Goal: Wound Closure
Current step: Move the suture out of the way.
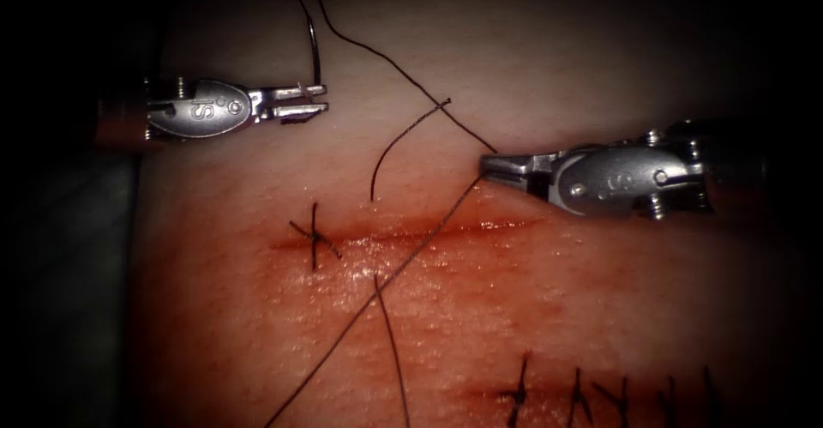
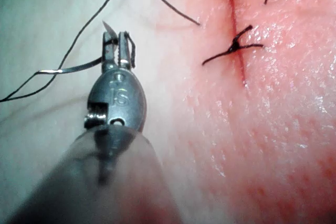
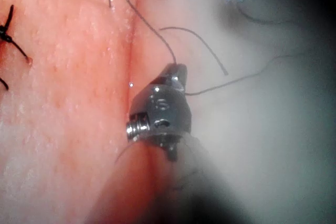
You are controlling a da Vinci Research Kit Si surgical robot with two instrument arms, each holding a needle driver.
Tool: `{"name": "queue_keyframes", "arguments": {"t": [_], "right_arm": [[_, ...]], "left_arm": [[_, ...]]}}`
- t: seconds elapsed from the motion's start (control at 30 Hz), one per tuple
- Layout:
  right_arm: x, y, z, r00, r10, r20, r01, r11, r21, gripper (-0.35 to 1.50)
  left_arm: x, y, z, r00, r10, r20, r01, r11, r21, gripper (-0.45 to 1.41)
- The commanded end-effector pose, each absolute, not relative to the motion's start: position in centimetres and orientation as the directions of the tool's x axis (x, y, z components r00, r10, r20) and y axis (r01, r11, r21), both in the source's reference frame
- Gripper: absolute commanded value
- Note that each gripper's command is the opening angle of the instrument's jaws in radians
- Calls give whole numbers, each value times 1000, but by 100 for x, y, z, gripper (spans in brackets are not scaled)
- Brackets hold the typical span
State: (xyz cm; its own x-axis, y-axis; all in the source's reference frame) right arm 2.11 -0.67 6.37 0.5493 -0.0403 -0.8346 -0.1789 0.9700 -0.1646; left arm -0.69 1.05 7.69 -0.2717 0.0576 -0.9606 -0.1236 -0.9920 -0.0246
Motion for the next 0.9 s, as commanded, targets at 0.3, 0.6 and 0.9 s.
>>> {"name": "queue_keyframes", "arguments": {"t": [0.3,0.6,0.9], "right_arm": [[215,-69,618,534,-47,-844,-291,927,-236,-35],[252,-70,576,438,-63,-897,-294,932,-210,-35],[344,-90,594,419,-92,-903,-220,955,-199,-35]], "left_arm": [[-87,115,753,-236,-34,-971,-83,-995,55,-45],[-18,119,698,-251,-87,-964,-142,-982,126,-45],[12,131,710,-297,-78,-952,-167,-977,132,-45]]}}
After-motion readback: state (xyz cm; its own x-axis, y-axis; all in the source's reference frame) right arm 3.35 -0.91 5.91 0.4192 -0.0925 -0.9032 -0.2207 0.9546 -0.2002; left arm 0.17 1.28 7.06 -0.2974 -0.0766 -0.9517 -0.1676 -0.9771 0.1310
